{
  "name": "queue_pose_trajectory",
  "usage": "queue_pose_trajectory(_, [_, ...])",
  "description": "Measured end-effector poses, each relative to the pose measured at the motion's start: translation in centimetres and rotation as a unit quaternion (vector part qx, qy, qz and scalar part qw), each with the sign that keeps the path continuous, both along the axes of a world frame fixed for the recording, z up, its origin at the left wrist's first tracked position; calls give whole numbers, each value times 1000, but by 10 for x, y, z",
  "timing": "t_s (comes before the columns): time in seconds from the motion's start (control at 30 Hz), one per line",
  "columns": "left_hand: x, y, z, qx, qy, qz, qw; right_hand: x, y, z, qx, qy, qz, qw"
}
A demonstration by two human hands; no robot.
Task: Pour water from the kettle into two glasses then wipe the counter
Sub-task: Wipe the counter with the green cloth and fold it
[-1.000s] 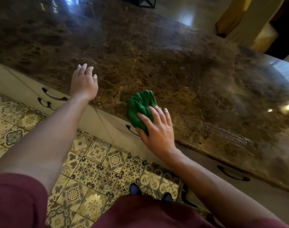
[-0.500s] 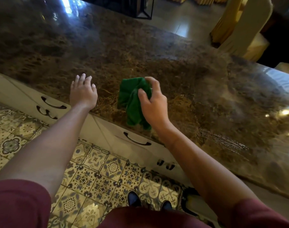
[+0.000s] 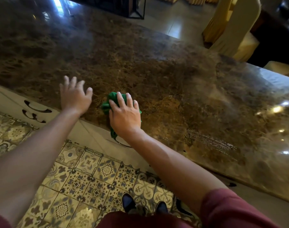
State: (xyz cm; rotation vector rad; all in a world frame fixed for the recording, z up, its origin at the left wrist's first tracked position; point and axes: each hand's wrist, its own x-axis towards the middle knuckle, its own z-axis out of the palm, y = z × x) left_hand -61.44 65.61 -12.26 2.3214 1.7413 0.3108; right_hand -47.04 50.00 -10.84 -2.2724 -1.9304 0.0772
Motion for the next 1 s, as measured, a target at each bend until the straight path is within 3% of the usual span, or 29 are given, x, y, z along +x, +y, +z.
queue_pose_trajectory(0.13, [29,-32,-9,-13,19,-48,999,33,-33,-3,-16,-18,-30,999])
queue_pose_trajectory(0.43, [42,-40,-4,-19,63,-22,998,129,-153,-2,-3,-24,-236,972])
queue_pose_trajectory(0.73, [69,-61,-6,0,53,24,998,219,-251,0,-36,-54,-415,907])
queue_pose_trajectory(1.0, [74,-64,-6,7,43,32,999,202,-276,2,51,-49,-480,874])
